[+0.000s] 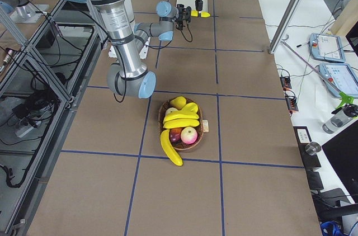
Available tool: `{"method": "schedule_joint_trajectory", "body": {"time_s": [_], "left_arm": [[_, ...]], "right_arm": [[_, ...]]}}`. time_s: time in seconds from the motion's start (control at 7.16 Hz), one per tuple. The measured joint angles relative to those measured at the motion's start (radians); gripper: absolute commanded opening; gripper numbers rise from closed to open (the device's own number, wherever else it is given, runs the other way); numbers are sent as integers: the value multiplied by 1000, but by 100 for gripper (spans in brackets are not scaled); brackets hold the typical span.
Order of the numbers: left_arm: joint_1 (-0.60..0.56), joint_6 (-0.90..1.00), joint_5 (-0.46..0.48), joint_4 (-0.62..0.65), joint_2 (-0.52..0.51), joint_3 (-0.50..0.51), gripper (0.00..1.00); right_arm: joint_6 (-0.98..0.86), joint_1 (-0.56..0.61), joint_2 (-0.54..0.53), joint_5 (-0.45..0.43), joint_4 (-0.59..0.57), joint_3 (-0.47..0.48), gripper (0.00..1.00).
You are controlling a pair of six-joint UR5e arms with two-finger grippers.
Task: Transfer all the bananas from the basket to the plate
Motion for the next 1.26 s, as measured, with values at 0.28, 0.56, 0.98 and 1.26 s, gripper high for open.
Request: {"method": "schedule_joint_trajectory", "body": {"time_s": [0.28, 0.56, 0.98, 1.26], "left_arm": [[-91, 0, -2, 5, 128, -2, 0], [-170, 7, -5, 4, 281, 3, 0], [-255, 51, 1, -7, 485, 42, 0], [-321, 178, 2, -15, 560, 114, 0]], "right_arm": [[-9, 88, -32, 161, -240, 96, 100], [-76, 198, -47, 307, -512, 168, 100], [-351, 305, -113, 410, -844, 282, 100], [-427, 335, -139, 426, -920, 305, 100]]}}
